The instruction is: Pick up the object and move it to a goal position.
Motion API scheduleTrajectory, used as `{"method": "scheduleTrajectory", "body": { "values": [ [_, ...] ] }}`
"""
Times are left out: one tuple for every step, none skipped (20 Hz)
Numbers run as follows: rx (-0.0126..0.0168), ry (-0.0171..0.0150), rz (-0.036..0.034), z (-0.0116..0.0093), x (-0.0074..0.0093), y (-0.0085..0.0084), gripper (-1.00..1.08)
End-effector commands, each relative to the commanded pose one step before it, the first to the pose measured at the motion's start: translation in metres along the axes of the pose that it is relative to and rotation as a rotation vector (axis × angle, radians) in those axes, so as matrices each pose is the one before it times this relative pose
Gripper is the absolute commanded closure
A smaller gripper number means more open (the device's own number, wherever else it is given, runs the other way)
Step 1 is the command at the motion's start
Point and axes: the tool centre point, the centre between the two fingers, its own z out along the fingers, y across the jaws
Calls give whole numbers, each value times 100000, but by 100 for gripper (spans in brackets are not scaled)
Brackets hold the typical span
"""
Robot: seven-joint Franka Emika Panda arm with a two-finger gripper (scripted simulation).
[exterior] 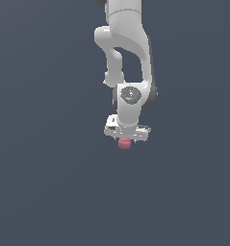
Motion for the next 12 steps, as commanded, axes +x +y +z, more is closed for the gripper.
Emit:
{"method": "scheduleTrajectory", "body": {
  "values": [
    [-2,-5,65,1159,-53,-13,-92],
    [5,10,48,323,7,8,-92],
    [0,0,0,260,11,-18,-92],
    [0,0,0,191,20,-17,-92],
    [8,10,47,119,31,13,-92],
    [0,0,0,69,21,-10,-92],
    [0,0,0,21,9,-4,-92],
    [0,0,0,0,0,0,108],
    [0,0,0,0,0,0,108],
    [0,0,0,0,0,0,108],
    [0,0,0,0,0,0,108],
    [0,0,0,0,0,0,108]
  ]
}}
